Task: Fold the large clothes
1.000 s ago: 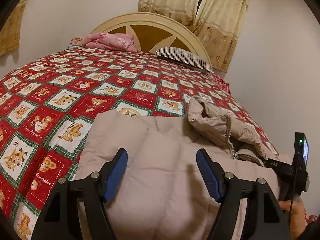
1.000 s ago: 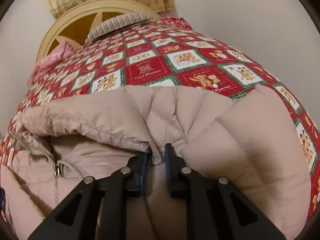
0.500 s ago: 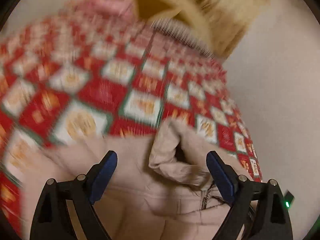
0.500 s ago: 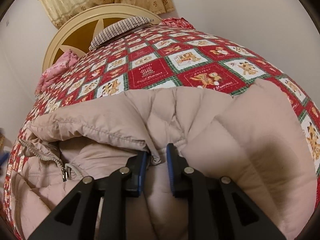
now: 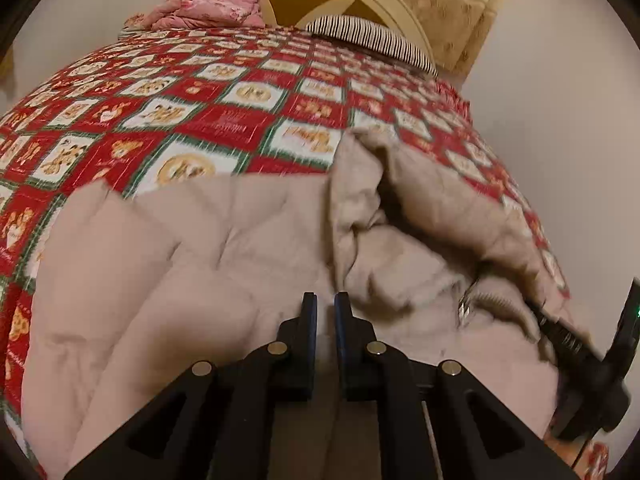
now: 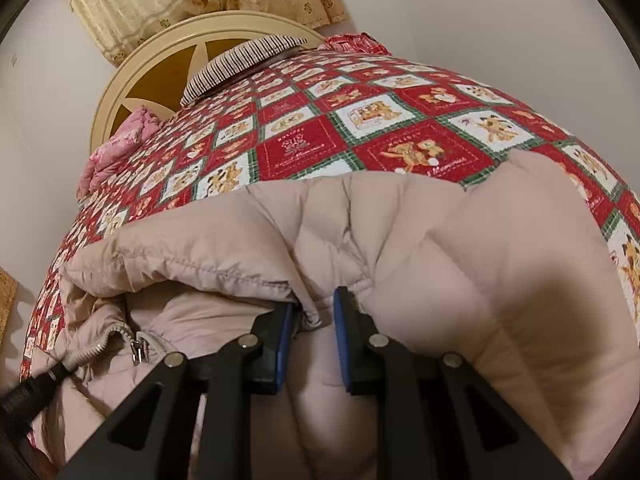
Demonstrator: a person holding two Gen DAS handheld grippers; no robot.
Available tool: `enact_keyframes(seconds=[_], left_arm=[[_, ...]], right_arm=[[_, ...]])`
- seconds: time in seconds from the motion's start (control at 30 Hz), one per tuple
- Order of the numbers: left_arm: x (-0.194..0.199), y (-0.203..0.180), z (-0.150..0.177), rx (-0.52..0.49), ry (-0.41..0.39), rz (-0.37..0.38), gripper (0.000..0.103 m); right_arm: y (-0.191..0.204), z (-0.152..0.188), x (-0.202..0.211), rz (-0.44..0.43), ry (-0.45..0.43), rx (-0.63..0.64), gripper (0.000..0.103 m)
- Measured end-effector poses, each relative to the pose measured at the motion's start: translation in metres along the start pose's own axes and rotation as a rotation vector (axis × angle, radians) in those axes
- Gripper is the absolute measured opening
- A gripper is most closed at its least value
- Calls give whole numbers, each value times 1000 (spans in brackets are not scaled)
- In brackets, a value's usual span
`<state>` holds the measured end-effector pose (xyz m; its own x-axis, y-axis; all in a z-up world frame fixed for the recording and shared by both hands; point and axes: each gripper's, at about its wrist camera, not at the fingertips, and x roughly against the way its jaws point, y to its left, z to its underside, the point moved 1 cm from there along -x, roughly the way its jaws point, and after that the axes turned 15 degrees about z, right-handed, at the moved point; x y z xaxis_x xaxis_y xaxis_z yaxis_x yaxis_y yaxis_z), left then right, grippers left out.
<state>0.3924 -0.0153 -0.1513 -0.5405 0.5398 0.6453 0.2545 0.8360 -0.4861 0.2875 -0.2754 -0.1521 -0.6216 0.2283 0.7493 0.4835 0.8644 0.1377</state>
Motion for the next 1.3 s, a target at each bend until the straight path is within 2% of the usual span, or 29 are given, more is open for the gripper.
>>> enact_keyframes(seconds=[0.07,0.13,0.23,0.3,0.37,0.4,0.43,0.5,0.57,0.63,0.73,0.8,0.87,0.9,0.97,1.07,1.13,1.2,1.27,1.3], left_arm=[[17,-3,-3,-13,-29,15,8],[44,-16,-16,-64,-117,31,9],[54,-37,-54,-139,-208,31,9],[43,-43,-90,-146,-238,13,14],[15,-47,-122,-157,-212,41,44],[0,-49,-130,-181,-186,44,50],[-19,-51,-135,-214,-148,32,52],[-44,-49,-128,-215,-83,-39,52],[-63,-39,-104,-177,8,-44,52],[-72,-29,-69,-164,69,-109,52],[-59,-27,-35,-194,5,-145,54],[-59,-23,-32,-176,-14,-169,60],[-66,-17,-35,-155,0,-166,63],[-68,-16,-37,-148,2,-158,63],[-66,-14,-37,-140,-8,-141,63],[-67,-17,-35,-142,-15,-139,63],[-68,-19,-34,-151,-16,-147,63],[-68,-19,-34,-155,-16,-150,63],[-68,-19,-34,-152,-16,-146,63],[-68,-19,-34,-152,-15,-145,63]], right_arm=[[0,0,0,3,0,3,22],[0,0,0,1,0,1,22],[0,1,1,-7,0,-5,22],[-1,1,1,-11,0,-7,22],[-1,1,1,-17,0,-12,22],[-2,1,1,-20,0,-14,22],[-2,1,1,-23,0,-16,22],[-4,0,1,-29,1,-21,22],[-4,0,1,-34,2,-25,22],[-5,0,0,-39,3,-29,22],[-5,0,0,-41,2,-28,23],[-4,0,1,-41,1,-23,24],[-6,0,5,-41,-8,-29,28],[-9,0,12,-41,-31,-47,32],[-18,0,36,-37,-113,-95,52],[-24,-10,86,14,-285,-134,52],[-9,-24,103,10,-328,-81,52],[23,-42,97,-44,-274,26,49],[61,-54,75,-81,-185,165,28],[76,-56,62,-72,-150,230,23]])
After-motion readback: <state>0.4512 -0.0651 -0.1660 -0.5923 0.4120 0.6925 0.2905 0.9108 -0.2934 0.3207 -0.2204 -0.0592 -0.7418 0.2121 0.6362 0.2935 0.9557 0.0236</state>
